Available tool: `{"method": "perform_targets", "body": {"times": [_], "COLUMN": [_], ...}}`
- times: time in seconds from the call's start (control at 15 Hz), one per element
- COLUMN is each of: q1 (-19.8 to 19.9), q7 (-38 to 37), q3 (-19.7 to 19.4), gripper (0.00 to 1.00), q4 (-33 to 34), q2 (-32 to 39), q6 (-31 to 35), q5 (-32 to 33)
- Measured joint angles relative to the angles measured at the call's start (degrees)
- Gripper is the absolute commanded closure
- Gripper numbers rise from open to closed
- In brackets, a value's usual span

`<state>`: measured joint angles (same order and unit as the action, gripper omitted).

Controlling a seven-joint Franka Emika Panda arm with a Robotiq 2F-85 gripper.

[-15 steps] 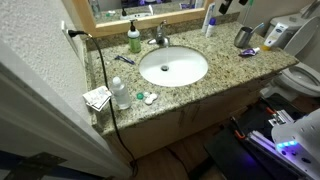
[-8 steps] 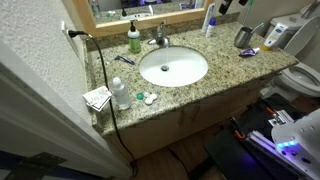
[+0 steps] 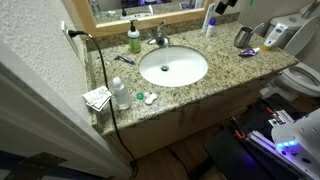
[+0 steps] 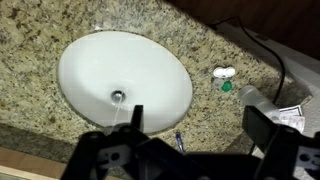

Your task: Put the shaving stick on the right side of the sink

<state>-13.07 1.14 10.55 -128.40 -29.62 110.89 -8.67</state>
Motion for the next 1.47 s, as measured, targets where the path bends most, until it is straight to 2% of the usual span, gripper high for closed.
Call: {"method": "perform_targets", "body": {"times": [0.33,0.53,0.67,0.8,1.13,1.47], "q1": [-0.5,-0.5,-0.5,-0.5,-0.6,-0.6], "q7": [0.0,0.4,1.4,1.9,2.3,1.9], "q3": [-0.4,-0.4,-0.4,-0.4,-0.4,-0.4], "gripper": [0.00,0.00,0.00,0.00,0.00,0.00], "q4": [0.2,1.6,2.5,2.6,2.0,1.9], "q2": [0.0,0.0,0.0,0.0,0.0,0.8], "q6": [-1.6,-12.6,-16.5,-14.7,0.1,0.0], "q5": [-0.1,-0.1,0.0,0.0,-0.5,-0.3]}}
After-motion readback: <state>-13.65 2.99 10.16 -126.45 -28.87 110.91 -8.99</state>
